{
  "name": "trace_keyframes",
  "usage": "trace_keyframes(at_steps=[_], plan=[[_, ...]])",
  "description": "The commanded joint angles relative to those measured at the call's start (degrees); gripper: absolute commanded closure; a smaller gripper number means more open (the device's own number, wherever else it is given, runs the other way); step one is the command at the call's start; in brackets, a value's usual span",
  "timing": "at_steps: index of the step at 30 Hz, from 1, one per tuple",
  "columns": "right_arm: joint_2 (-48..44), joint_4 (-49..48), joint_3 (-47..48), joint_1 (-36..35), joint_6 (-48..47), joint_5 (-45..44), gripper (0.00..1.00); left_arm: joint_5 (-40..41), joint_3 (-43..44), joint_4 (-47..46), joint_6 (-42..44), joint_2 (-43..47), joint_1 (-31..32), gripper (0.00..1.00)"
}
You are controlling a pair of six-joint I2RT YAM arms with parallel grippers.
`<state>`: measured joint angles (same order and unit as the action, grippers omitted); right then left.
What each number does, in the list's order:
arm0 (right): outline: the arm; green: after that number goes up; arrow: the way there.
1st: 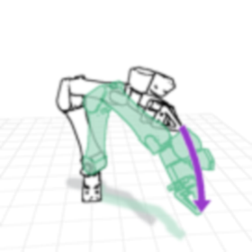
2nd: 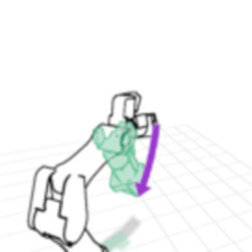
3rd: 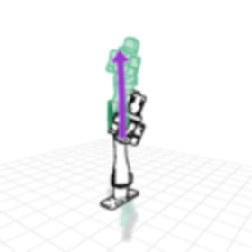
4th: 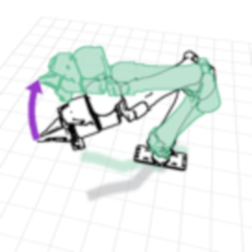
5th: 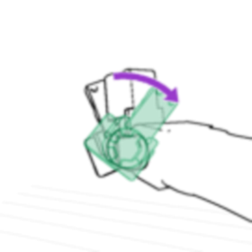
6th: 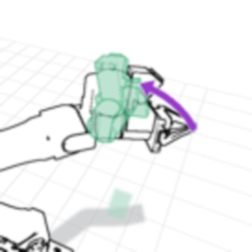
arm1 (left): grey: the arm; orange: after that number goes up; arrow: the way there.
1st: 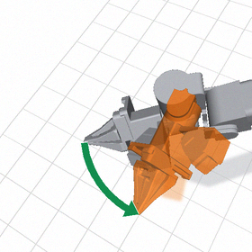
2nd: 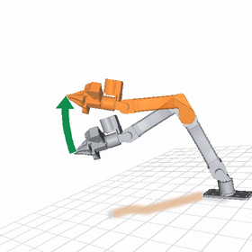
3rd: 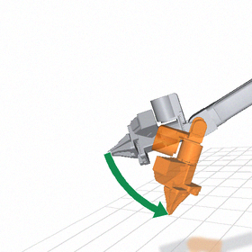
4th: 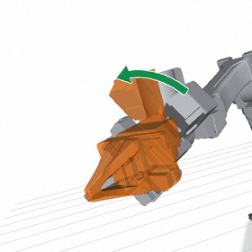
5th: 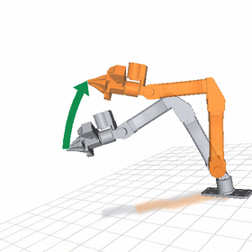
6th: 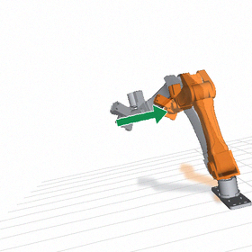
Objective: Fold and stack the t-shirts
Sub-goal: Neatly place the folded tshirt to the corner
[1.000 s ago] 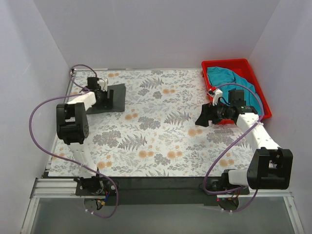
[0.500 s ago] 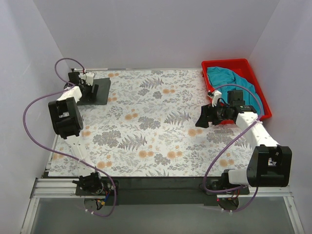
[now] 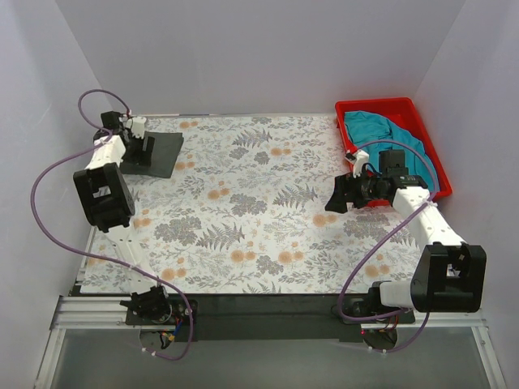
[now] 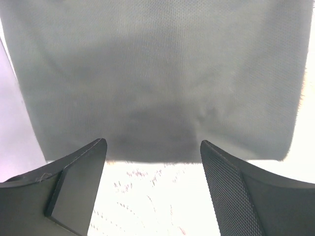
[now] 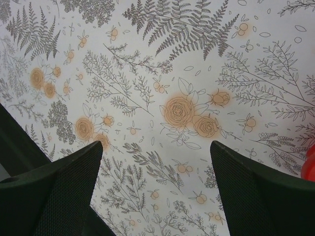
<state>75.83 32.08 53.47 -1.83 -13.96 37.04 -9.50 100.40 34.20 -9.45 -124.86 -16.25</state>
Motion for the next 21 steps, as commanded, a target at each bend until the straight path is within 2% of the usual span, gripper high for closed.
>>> trace_keyframes(at_steps=[1,9,13,21], plan=[[-2.27,0.36,1.99,0.33,-0.72,0.93,0.04,-1.93,2.52,6.84,-3.72,6.02,-0.36,0.24],[-3.15,0.36,1.99,0.33,0.33,1.55,0.02,-4.74,-9.51,9.57,-8.38,13.14,-0.27,0.25],[-3.50,0.36,1.90,0.33,0.33,1.72,0.02,-4.57,-15.75,6.68,-9.62,13.76,-0.27,0.25],[-3.24,0.27,1.55,0.33,0.07,1.46,0.02,-5.18,-15.15,4.04,-14.62,7.62,-0.27,0.25]])
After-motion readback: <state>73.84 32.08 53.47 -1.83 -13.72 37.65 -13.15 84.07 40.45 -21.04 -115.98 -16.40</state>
